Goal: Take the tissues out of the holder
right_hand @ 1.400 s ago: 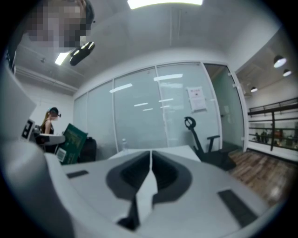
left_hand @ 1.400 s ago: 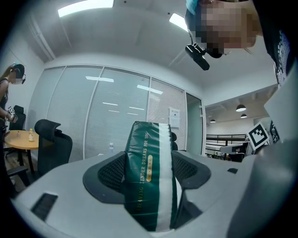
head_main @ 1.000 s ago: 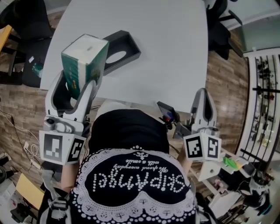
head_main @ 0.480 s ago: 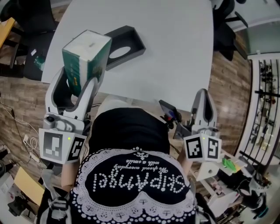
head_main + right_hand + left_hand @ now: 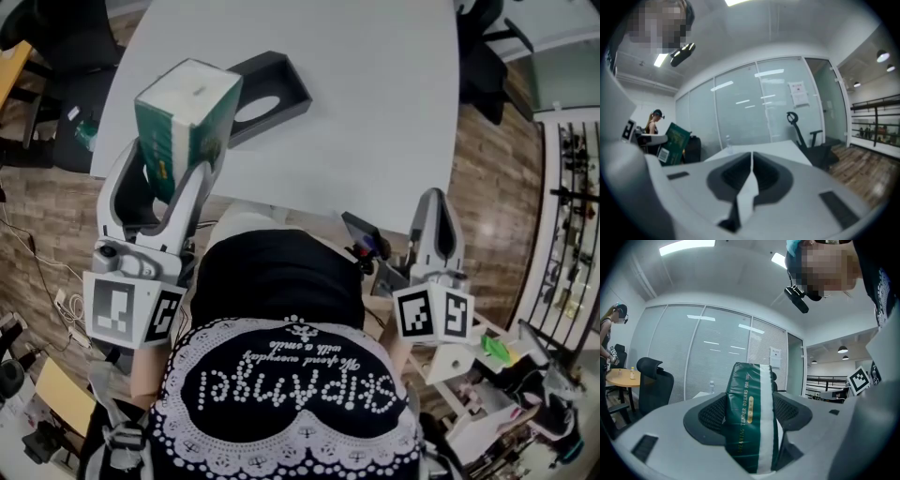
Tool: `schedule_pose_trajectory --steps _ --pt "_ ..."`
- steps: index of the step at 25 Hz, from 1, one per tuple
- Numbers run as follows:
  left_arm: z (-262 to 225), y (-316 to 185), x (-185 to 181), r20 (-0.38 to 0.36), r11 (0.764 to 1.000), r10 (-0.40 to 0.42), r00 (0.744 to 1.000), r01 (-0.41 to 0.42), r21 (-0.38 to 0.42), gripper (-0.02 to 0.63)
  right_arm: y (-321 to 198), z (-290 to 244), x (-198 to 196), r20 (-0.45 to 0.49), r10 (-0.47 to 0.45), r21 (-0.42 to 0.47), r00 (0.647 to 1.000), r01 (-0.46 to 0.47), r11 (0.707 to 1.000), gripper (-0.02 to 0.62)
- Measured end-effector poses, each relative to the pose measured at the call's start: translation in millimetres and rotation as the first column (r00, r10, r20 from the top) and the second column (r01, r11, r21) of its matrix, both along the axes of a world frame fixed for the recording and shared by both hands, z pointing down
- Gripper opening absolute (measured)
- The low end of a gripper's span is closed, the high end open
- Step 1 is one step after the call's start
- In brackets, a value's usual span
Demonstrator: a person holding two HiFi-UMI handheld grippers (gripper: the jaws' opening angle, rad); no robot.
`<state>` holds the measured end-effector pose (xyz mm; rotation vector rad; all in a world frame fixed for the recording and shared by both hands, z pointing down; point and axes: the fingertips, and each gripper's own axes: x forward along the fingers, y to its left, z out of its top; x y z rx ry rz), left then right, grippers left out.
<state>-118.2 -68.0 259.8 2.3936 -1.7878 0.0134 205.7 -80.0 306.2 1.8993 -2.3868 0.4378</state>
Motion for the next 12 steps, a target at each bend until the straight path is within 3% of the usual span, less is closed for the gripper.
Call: schedule_pose_trajectory --steps 12 --pt "0.2 -0.2 4.9 -0.005 1.000 0.022 1.000 -0.022 0.003 0.334 2.3 -0.1 0.0 -0.010 -0.002 0.000 1.000 0.002 1.000 0.035"
